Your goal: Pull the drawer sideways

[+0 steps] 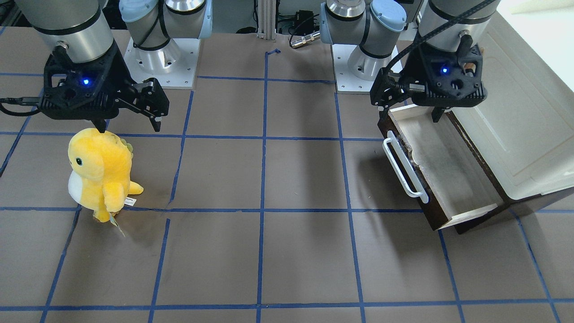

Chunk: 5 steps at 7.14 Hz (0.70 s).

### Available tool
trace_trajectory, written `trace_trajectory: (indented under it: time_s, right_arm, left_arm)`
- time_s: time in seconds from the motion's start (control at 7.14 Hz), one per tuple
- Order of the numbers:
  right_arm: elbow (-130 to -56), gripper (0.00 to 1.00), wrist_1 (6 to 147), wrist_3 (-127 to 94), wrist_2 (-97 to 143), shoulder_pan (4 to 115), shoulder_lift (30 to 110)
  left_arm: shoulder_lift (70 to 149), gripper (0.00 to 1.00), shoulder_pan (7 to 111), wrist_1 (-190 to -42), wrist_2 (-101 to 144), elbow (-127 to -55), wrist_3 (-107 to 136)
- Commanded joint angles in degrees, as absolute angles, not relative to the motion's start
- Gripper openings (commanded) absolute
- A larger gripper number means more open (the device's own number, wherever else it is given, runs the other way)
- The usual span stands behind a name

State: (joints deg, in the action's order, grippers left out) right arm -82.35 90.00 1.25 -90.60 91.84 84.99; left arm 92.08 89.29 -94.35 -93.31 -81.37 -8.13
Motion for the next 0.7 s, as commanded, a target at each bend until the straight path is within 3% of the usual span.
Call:
trace_trajectory:
  time_s: [0.0,0.56]
  right_arm:
    - [-82.4,1.0,90.0,1.2,-90.6,91.8,85.0]
    - [-82.4,1.0,90.0,1.3,-90.6,91.8,85.0]
  left_arm:
    - [90.3,1.0,88.2,-90.3,-90.5,-85.1,-11.1]
    - [90.1,1.0,88.2,-87.6,-88.9,-87.3,-10.3]
